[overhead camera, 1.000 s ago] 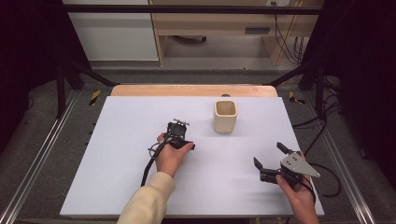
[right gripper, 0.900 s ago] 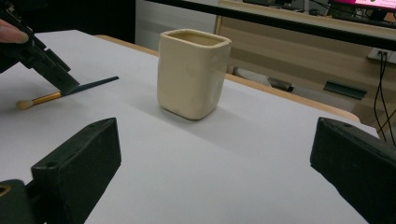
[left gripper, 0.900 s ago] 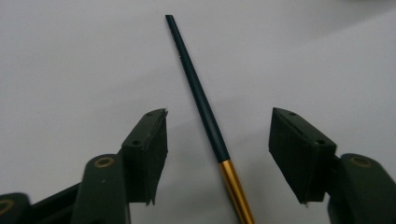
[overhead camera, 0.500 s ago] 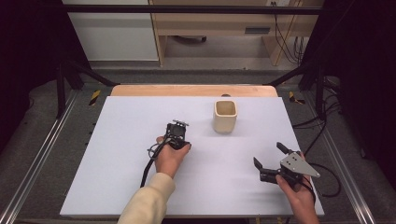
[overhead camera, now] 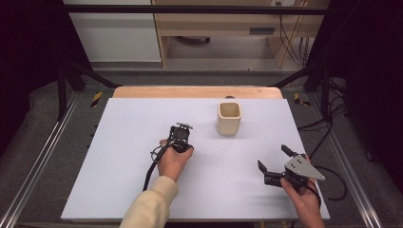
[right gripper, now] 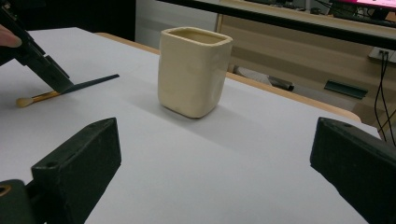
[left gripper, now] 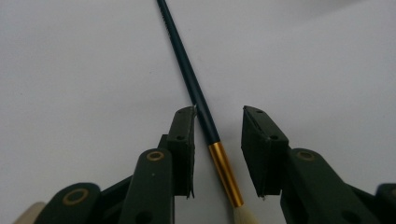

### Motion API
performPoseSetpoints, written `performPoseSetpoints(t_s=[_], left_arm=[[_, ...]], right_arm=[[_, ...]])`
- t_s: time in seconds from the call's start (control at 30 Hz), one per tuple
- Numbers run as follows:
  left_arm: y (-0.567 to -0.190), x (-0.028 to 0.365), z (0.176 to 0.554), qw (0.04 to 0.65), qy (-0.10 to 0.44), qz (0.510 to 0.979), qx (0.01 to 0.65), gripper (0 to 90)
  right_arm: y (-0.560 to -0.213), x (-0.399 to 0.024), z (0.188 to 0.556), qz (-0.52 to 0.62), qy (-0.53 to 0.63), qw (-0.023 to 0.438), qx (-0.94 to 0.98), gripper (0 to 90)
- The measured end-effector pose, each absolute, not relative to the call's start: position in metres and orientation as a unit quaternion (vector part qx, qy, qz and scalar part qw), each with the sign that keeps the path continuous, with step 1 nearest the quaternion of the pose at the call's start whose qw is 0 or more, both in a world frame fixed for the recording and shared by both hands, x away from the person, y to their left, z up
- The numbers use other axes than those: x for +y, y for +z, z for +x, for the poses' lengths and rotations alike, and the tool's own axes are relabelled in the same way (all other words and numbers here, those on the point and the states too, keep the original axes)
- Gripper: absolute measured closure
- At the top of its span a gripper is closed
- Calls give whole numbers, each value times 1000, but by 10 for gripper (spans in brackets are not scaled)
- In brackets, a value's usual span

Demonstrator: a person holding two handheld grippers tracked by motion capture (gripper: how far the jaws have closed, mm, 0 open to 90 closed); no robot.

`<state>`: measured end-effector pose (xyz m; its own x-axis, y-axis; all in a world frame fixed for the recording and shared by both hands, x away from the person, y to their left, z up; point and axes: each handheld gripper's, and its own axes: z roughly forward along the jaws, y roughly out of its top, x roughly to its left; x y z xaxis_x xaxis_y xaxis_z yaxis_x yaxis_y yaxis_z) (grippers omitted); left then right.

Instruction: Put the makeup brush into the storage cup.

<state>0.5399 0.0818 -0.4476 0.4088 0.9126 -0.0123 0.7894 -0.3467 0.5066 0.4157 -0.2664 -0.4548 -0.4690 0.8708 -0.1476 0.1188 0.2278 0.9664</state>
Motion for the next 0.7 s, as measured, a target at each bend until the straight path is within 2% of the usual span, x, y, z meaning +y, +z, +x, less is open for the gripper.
performPoseSetpoints(t_s=[0.3, 0.7], left_arm=[[-449, 82, 541, 217, 137, 810, 527, 700], [-451, 81, 541, 215, 132, 810, 530, 728]], right_arm=[[-455, -267, 416, 359, 507, 371, 690, 23], [-455, -267, 416, 359, 507, 371, 690, 23]])
